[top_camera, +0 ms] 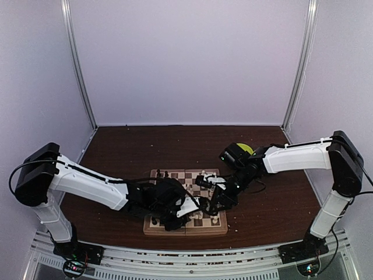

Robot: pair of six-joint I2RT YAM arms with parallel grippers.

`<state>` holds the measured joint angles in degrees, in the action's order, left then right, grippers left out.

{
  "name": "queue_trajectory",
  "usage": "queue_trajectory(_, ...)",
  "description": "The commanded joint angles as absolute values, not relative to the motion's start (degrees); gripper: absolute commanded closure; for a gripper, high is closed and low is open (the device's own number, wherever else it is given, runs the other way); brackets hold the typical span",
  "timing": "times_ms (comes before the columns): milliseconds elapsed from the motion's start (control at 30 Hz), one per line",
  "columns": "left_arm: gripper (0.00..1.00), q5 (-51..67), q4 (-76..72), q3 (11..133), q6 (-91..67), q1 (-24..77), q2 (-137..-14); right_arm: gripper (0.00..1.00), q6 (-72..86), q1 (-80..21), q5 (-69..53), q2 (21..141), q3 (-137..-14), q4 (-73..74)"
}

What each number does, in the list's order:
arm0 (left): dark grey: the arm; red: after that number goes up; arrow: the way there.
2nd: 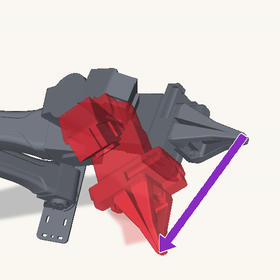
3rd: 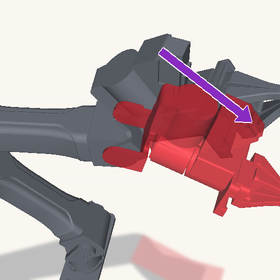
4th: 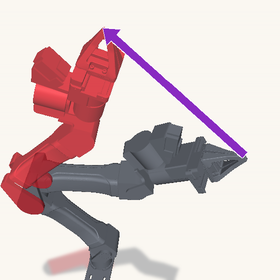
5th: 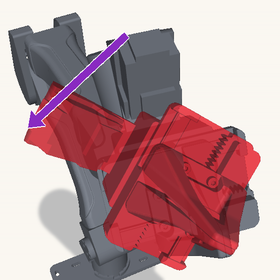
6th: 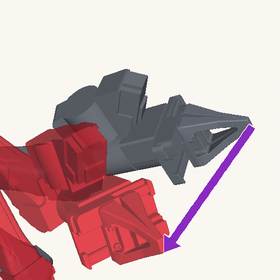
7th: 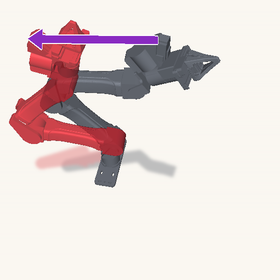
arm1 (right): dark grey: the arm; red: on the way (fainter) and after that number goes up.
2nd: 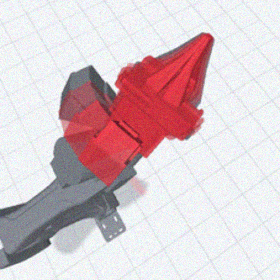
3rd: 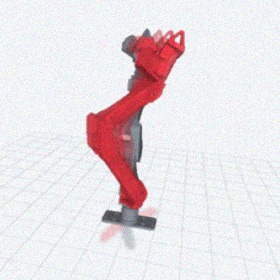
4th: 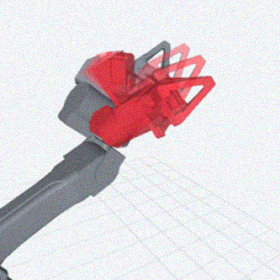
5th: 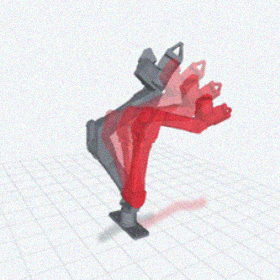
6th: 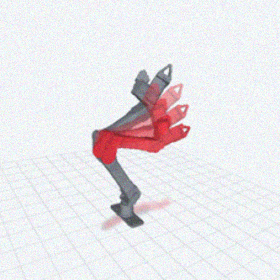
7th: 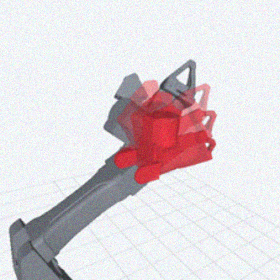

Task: Set up the chess pieces on the board
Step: Move the chess pile on the chessboard, then pick up the knight from the chessboard.

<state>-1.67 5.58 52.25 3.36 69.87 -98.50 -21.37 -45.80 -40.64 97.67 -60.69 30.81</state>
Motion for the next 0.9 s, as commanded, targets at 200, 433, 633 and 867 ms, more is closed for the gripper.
queue_trajectory(200, 0.91, -0.6, 2.7, 48.6, 0.0, 70.2, -95.4, 0.59, -18.1, -45.5, -45.8, 92.9, -59.6, 27.3)
queue_trajectory(433, 0.91, 0.1, -2.6, 51.1, -0.5, 70.2, -99.8, 0.59, -15.7, -45.2, -45.0, 93.3, -59.4, 26.4)
queue_trajectory(633, 0.91, 0.1, -5.6, 54.2, 0.6, 70.2, -102.9, 0.57, -16.8, -44.8, -43.1, 92.7, -57.5, 27.2)
queue_trajectory(867, 0.91, -0.3, -8.1, 54.1, 0.2, 70.2, -103.9, 0.58, -15.9, -44.7, -43.0, 96.2, -59.1, 27.8)
